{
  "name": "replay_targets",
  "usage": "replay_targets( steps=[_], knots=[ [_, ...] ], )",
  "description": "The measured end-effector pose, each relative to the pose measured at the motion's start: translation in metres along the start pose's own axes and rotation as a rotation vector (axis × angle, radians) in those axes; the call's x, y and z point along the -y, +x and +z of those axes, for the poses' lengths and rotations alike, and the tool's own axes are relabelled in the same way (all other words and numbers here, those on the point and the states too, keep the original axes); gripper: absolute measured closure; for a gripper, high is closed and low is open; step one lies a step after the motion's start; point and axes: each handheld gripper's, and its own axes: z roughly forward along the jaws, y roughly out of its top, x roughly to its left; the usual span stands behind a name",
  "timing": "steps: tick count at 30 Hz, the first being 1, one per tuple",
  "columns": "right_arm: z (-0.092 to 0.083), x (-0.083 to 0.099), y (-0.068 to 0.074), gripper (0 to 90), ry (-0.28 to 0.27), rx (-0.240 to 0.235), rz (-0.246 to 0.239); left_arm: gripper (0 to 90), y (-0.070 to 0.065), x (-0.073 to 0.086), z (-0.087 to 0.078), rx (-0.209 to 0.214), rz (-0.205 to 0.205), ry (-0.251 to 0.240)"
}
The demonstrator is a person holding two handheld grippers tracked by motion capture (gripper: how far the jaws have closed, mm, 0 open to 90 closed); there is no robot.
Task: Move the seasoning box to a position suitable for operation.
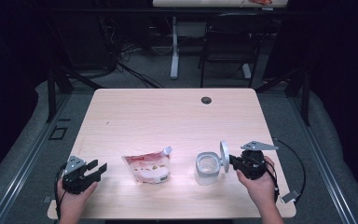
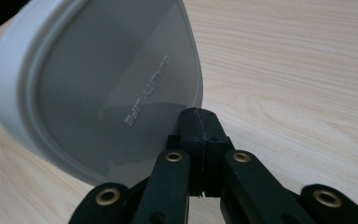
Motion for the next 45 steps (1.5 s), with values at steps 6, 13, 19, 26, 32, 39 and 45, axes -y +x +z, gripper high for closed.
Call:
replay_targets(
  steps=[6,13,19,26,32,39,45],
  knots=[
    [0.001,0.003,-0.004,90.0,-0.009,-0.024,0.032,55.4,0.0,0.0,0.0,0.0,0.0,-0.003],
    [0.001,0.003,-0.004,90.0,-0.013,-0.028,0.031,55.4,0.0,0.0,0.0,0.0,0.001,-0.004],
    [0.001,0.004,-0.005,89.7,-0.007,-0.02,0.028,55.4,0.0,0.0,0.0,0.0,0.002,-0.004],
    [0.002,0.005,-0.006,88.4,-0.006,-0.015,0.032,55.4,0.0,0.0,-0.001,0.0,0.001,-0.003],
    [0.001,0.006,-0.007,86.9,-0.001,-0.005,0.024,55.4,0.0,0.0,-0.001,-0.004,0.001,-0.004],
    [-0.002,0.012,-0.009,85.5,-0.019,0.028,0.02,55.5,0.0,0.0,-0.002,-0.001,0.003,-0.003],
    [-0.006,0.016,-0.011,84.5,-0.049,0.06,0.015,55.5,0.0,0.0,-0.002,-0.001,0.003,-0.003]
  ],
)
